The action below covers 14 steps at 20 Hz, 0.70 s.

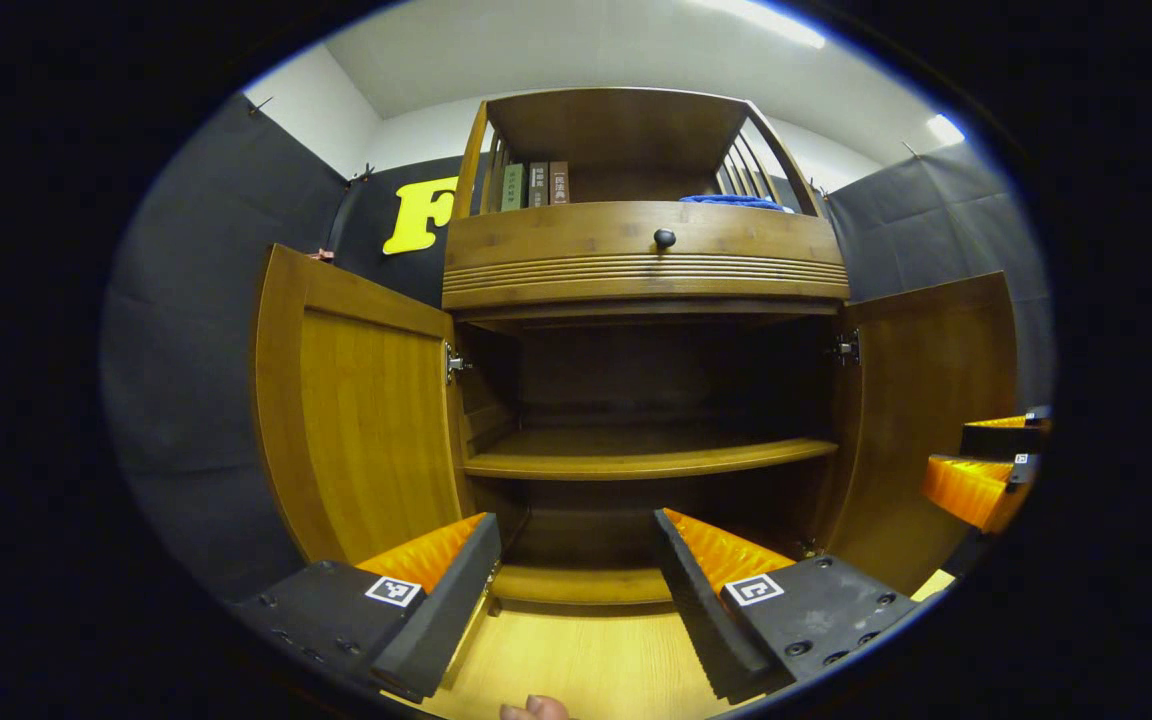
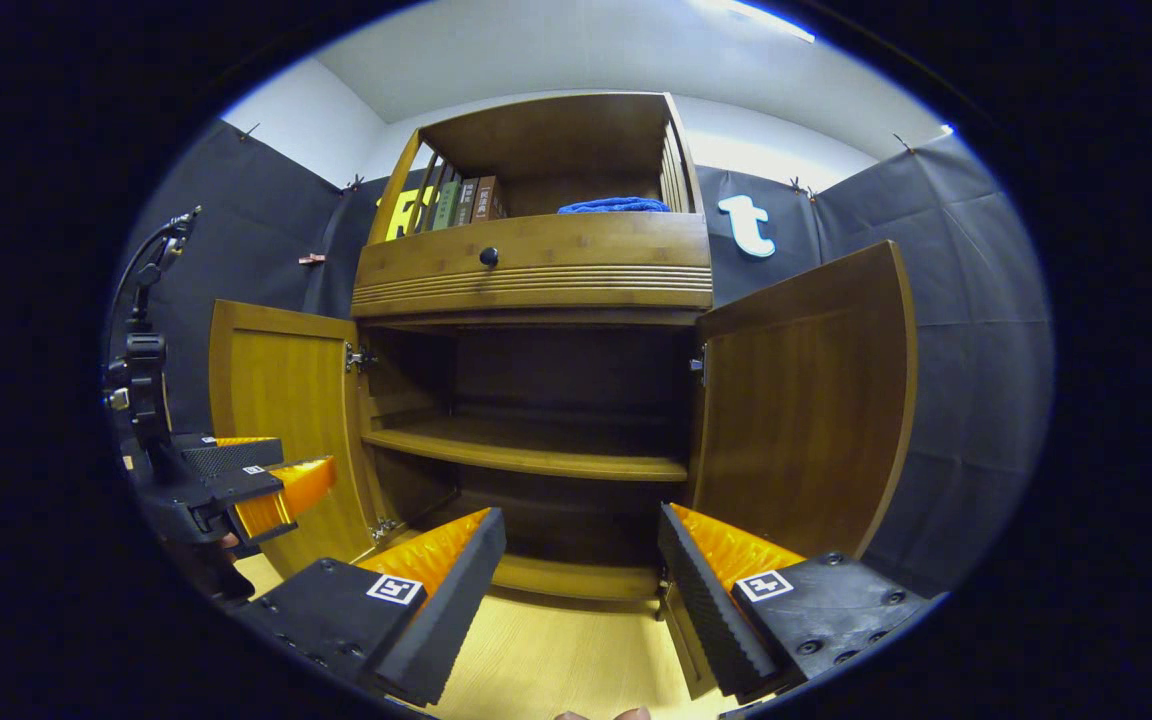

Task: Open the right door of the double-door shoe cabinet with the right hand, and open the left door with the left hand.

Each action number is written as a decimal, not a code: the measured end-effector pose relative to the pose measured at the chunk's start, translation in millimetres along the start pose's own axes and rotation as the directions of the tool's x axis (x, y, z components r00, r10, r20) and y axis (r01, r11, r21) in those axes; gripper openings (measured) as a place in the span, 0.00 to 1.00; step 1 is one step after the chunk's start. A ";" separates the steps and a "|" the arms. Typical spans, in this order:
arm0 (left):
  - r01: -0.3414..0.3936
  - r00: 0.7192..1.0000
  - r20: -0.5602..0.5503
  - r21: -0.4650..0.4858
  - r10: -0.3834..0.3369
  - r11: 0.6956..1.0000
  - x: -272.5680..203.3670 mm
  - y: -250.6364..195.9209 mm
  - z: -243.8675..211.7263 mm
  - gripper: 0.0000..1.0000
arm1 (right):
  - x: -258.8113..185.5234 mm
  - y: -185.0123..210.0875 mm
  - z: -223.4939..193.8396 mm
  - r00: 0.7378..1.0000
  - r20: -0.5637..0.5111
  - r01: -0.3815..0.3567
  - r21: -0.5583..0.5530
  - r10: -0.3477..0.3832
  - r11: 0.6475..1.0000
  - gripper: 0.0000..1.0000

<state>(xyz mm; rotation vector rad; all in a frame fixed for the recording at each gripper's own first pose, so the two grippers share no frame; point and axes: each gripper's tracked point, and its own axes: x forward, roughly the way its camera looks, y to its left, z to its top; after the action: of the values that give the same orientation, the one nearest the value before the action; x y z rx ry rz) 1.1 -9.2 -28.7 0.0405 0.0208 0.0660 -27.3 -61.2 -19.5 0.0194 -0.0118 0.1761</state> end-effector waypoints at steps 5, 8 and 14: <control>0.020 1.000 0.011 -0.003 -0.020 1.000 4.4 -1.1 2.3 0.92 | 3.8 4.4 1.2 1.000 0.006 0.001 -0.006 -0.001 1.000 0.98; 0.027 1.000 0.014 -0.009 -0.027 1.000 10.4 -1.0 1.4 0.95 | 8.5 4.8 0.0 1.000 0.006 0.011 0.002 -0.011 1.000 0.98; 0.030 1.000 -0.004 0.008 -0.030 1.000 7.8 2.6 -2.5 0.94 | 9.4 14.3 -5.6 1.000 -0.010 -0.003 0.028 0.004 1.000 0.98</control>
<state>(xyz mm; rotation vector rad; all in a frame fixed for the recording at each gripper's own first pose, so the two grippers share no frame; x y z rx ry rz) 8.6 -6.0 -31.3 0.0482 0.0256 0.0358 -20.5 -45.4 -24.7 0.0466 0.0008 0.1798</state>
